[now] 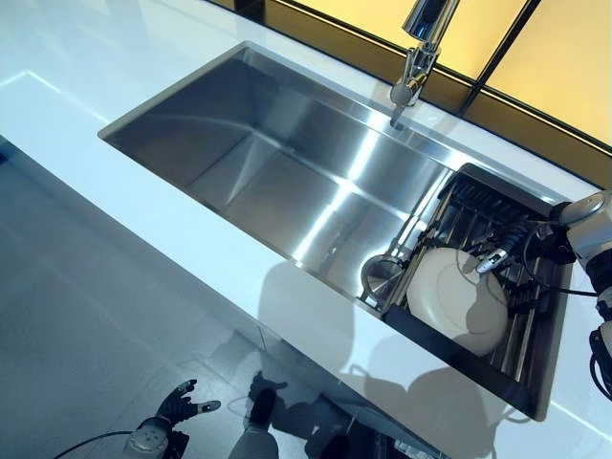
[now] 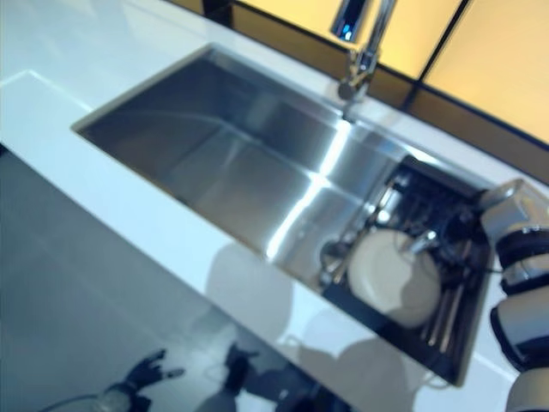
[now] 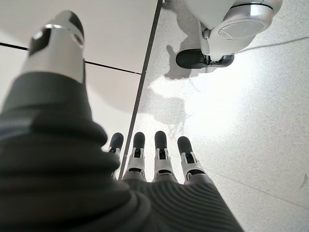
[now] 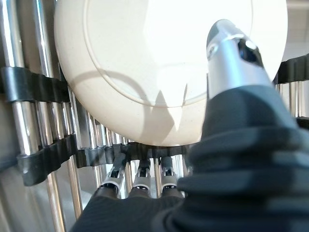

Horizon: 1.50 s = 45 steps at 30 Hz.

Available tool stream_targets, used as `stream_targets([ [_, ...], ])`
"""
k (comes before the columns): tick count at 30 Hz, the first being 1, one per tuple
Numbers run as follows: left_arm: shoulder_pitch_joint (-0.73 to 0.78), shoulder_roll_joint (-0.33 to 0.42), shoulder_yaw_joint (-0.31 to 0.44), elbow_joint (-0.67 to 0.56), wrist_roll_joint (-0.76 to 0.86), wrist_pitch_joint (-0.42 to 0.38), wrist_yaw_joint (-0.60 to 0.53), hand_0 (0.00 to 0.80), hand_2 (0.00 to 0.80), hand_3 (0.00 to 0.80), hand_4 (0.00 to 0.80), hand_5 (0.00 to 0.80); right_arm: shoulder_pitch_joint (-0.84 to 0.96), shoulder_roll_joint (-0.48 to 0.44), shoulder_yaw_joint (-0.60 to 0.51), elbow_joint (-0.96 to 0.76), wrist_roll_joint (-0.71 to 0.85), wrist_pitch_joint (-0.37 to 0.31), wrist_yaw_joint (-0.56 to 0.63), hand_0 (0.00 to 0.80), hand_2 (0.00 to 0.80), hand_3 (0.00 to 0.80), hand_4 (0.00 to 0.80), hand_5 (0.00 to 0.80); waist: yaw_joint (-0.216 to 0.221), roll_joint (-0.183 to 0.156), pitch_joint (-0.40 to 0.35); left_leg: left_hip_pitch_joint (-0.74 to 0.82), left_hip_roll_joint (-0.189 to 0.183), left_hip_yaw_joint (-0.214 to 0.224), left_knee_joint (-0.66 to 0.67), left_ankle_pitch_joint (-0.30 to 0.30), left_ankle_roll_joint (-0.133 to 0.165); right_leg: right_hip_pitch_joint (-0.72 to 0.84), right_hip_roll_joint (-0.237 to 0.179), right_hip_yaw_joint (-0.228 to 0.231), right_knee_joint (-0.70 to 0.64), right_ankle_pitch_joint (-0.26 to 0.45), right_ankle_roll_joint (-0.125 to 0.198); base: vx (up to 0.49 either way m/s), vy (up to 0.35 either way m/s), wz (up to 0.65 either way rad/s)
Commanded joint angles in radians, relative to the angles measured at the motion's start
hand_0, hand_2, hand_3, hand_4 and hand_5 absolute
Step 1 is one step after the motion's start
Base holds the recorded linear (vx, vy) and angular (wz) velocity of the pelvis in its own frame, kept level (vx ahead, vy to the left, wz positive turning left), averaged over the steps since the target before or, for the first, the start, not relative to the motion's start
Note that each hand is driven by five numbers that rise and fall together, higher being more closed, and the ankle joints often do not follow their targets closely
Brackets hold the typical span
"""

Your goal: Take plates into dishwasher

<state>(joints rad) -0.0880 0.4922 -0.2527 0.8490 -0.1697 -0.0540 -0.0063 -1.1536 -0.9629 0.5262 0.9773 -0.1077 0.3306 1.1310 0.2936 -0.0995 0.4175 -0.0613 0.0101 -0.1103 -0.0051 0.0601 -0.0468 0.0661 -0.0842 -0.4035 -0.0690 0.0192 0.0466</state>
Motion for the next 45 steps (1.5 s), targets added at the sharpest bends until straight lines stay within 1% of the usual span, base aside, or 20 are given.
stream_targets([
  [1, -0.008, 0.001, -0.004, 0.010, 0.010, -0.016, 0.014, 0.000, 0.000, 0.000, 0.000, 0.000, 0.159, 0.176, 0.088, -0.096, 0.133, -0.010, 0.403, 0.000, 0.000, 0.000, 0.000, 0.000, 0.029, 0.008, 0.007, -0.078, 0.014, 0.006, -0.028, 0.051, -0.010, -0.105, -0.036, 0.044, 0.152, -0.002, 0.025, 0.000, 0.000, 0.00],
  [6, -0.014, 0.003, -0.005, 0.011, 0.009, -0.016, 0.014, 0.000, 0.000, 0.000, 0.000, 0.000, 0.157, 0.184, 0.091, -0.094, 0.124, 0.003, 0.379, 0.000, 0.000, 0.000, 0.000, 0.000, 0.029, 0.008, 0.011, -0.080, 0.014, 0.004, -0.028, 0.051, -0.010, -0.108, -0.036, 0.043, 0.154, -0.001, 0.025, 0.000, 0.000, 0.00],
  [20, -0.033, -0.006, -0.017, 0.011, 0.000, -0.016, 0.021, 0.000, 0.000, 0.000, 0.000, 0.000, 0.164, 0.219, 0.101, -0.087, 0.100, 0.008, 0.395, 0.000, 0.000, 0.000, 0.000, 0.000, 0.028, 0.019, 0.027, -0.094, 0.011, 0.003, -0.027, 0.053, -0.007, -0.123, -0.037, 0.046, 0.156, 0.001, 0.025, 0.000, 0.000, 0.00],
  [21, -0.034, -0.006, -0.017, 0.013, 0.000, -0.017, 0.021, 0.000, 0.000, 0.000, 0.000, 0.000, 0.166, 0.223, 0.102, -0.094, 0.100, 0.014, 0.393, 0.047, 0.047, 0.047, 0.047, 0.047, 0.028, 0.019, 0.028, -0.096, 0.010, 0.003, -0.026, 0.053, -0.007, -0.125, -0.037, 0.046, 0.156, 0.001, 0.025, 0.000, 0.000, 0.00],
  [22, -0.035, -0.007, -0.018, 0.014, 0.001, -0.019, 0.021, 0.000, 0.000, 0.000, 0.000, 0.000, 0.166, 0.227, 0.104, -0.094, 0.103, 0.014, 0.394, 0.075, 0.075, 0.075, 0.075, 0.075, 0.029, 0.020, 0.030, -0.098, 0.009, 0.003, -0.026, 0.054, -0.007, -0.126, -0.037, 0.045, 0.156, 0.001, 0.025, 0.000, 0.000, 0.00],
  [23, -0.035, -0.007, -0.018, 0.013, 0.001, -0.019, 0.021, 0.000, 0.000, 0.000, 0.000, 0.000, 0.166, 0.227, 0.104, -0.095, 0.104, 0.015, 0.394, 0.078, 0.078, 0.078, 0.078, 0.078, 0.029, 0.020, 0.030, -0.098, 0.009, 0.003, -0.026, 0.054, -0.007, -0.126, -0.037, 0.046, 0.156, 0.001, 0.025, 0.000, 0.000, 0.00],
  [25, -0.039, -0.008, -0.021, 0.010, -0.001, -0.016, 0.024, 0.000, 0.000, 0.000, 0.000, 0.000, 0.169, 0.234, 0.103, -0.103, 0.110, 0.022, 0.391, 0.163, 0.163, 0.163, 0.163, 0.163, 0.029, 0.021, 0.033, -0.099, 0.009, 0.001, -0.027, 0.054, -0.006, -0.129, -0.037, 0.045, 0.157, 0.001, 0.026, 0.000, 0.000, 0.00],
  [27, -0.040, -0.008, -0.022, 0.008, -0.003, -0.014, 0.025, 0.000, 0.000, 0.000, 0.000, 0.000, 0.171, 0.237, 0.103, -0.101, 0.109, 0.020, 0.385, 0.182, 0.182, 0.182, 0.182, 0.182, 0.029, 0.022, 0.034, -0.099, 0.009, 0.001, -0.027, 0.054, -0.006, -0.129, -0.038, 0.044, 0.157, 0.000, 0.026, 0.000, 0.000, 0.00],
  [28, -0.039, -0.009, -0.023, 0.008, -0.003, -0.016, 0.025, 0.000, 0.000, 0.000, 0.000, 0.000, 0.177, 0.238, 0.100, -0.105, 0.110, 0.021, 0.378, 0.213, 0.213, 0.213, 0.213, 0.213, 0.028, 0.023, 0.035, -0.101, 0.008, 0.001, -0.026, 0.053, -0.006, -0.130, -0.038, 0.044, 0.157, 0.001, 0.026, 0.000, 0.000, 0.00],
  [30, -0.041, -0.009, -0.024, 0.009, -0.002, -0.016, 0.025, 0.000, 0.000, 0.000, 0.000, 0.000, 0.179, 0.242, 0.097, -0.102, 0.112, 0.019, 0.373, 0.232, 0.232, 0.232, 0.232, 0.232, 0.028, 0.022, 0.035, -0.101, 0.007, 0.001, -0.027, 0.054, -0.005, -0.131, -0.038, 0.045, 0.156, 0.002, 0.027, 0.000, 0.000, 0.00],
  [31, -0.043, -0.008, -0.024, 0.011, -0.004, -0.017, 0.024, 0.000, 0.000, 0.000, 0.000, 0.000, 0.178, 0.240, 0.097, -0.100, 0.117, 0.017, 0.372, 0.267, 0.267, 0.267, 0.267, 0.267, 0.028, 0.021, 0.035, -0.101, 0.007, 0.001, -0.028, 0.054, -0.005, -0.131, -0.038, 0.045, 0.156, 0.002, 0.027, 0.000, 0.000, 0.00],
  [33, -0.041, -0.007, -0.023, 0.008, -0.004, -0.016, 0.025, 0.000, 0.000, 0.000, 0.000, 0.000, 0.179, 0.237, 0.094, -0.103, 0.117, 0.017, 0.375, 0.276, 0.276, 0.276, 0.276, 0.276, 0.027, 0.020, 0.034, -0.101, 0.008, 0.002, -0.028, 0.054, -0.006, -0.132, -0.038, 0.045, 0.156, 0.003, 0.027, 0.000, 0.000, 0.00],
  [34, -0.042, -0.007, -0.024, 0.004, -0.003, -0.012, 0.027, 0.000, 0.000, 0.000, 0.000, 0.000, 0.178, 0.236, 0.094, -0.109, 0.121, 0.024, 0.374, 0.295, 0.295, 0.295, 0.295, 0.295, 0.027, 0.019, 0.034, -0.101, 0.008, 0.001, -0.030, 0.054, -0.005, -0.132, -0.038, 0.045, 0.155, 0.003, 0.027, 0.000, 0.000, 0.00],
  [37, -0.040, -0.006, -0.023, 0.001, -0.003, -0.010, 0.027, 0.000, 0.000, 0.000, 0.000, 0.000, 0.180, 0.231, 0.094, -0.113, 0.128, 0.024, 0.371, 0.389, 0.389, 0.389, 0.389, 0.389, 0.026, 0.018, 0.033, -0.099, 0.008, 0.001, -0.029, 0.053, -0.004, -0.132, -0.039, 0.045, 0.157, 0.003, 0.027, 0.000, 0.000, 0.00],
  [39, -0.039, -0.005, -0.023, 0.000, -0.004, -0.009, 0.029, 0.000, 0.000, 0.000, 0.000, 0.000, 0.180, 0.229, 0.094, -0.114, 0.131, 0.024, 0.372, 0.408, 0.408, 0.408, 0.408, 0.408, 0.026, 0.017, 0.033, -0.098, 0.008, 0.001, -0.029, 0.053, -0.004, -0.132, -0.038, 0.046, 0.156, 0.004, 0.027, 0.000, 0.000, 0.00],
  [45, -0.040, -0.006, -0.022, 0.005, -0.006, -0.009, 0.028, 0.000, 0.000, 0.000, 0.000, 0.000, 0.182, 0.232, 0.089, -0.108, 0.134, 0.017, 0.366, 0.420, 0.420, 0.420, 0.420, 0.420, 0.024, 0.018, 0.031, -0.096, 0.009, 0.004, -0.030, 0.053, -0.005, -0.130, -0.039, 0.046, 0.155, 0.004, 0.028, 0.000, 0.000, 0.00],
])
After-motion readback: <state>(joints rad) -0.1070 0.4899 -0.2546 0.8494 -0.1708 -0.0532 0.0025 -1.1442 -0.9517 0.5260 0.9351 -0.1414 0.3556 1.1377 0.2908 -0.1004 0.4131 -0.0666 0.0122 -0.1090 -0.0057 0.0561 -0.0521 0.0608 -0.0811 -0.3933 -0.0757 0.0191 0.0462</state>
